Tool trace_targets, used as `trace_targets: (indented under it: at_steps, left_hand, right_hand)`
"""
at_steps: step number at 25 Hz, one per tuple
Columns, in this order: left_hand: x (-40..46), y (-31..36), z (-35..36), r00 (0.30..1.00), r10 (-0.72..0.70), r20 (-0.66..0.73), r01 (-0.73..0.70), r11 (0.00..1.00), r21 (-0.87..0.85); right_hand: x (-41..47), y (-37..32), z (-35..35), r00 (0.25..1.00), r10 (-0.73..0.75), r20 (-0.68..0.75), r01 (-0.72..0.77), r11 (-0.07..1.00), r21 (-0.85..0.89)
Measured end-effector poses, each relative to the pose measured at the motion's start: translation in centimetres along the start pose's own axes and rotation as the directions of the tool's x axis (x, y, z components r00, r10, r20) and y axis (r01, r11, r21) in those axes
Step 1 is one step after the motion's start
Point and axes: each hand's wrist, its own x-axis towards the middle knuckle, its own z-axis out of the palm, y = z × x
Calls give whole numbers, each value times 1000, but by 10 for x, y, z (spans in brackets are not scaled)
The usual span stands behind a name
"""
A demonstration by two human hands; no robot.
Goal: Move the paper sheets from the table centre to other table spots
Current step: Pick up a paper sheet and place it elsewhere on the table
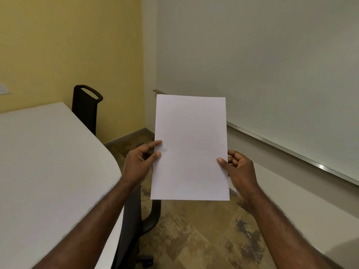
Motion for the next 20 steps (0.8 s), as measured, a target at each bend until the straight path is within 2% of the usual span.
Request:
trace_targets:
  at_steps: [3,9,15,20]
  left_hand:
    - [46,-18,19,1000,-12,9,13,999,-29]
    - [129,-55,59,991,-135,-24,134,990,-39]
    - [220,-96,103,974,-181,-137,173,983,-67]
    - [286,-116,135,927,-253,-278,238,967,-90]
  right_hand:
    - [52,17,1,1000,24,-16,-24,999,26]
    - [154,48,4,996,81,30,-83,996,45]
    - [286,81,10,978,106,178,-115,992,42]
    - [399,95,19,932,140,334,-152,988,11]
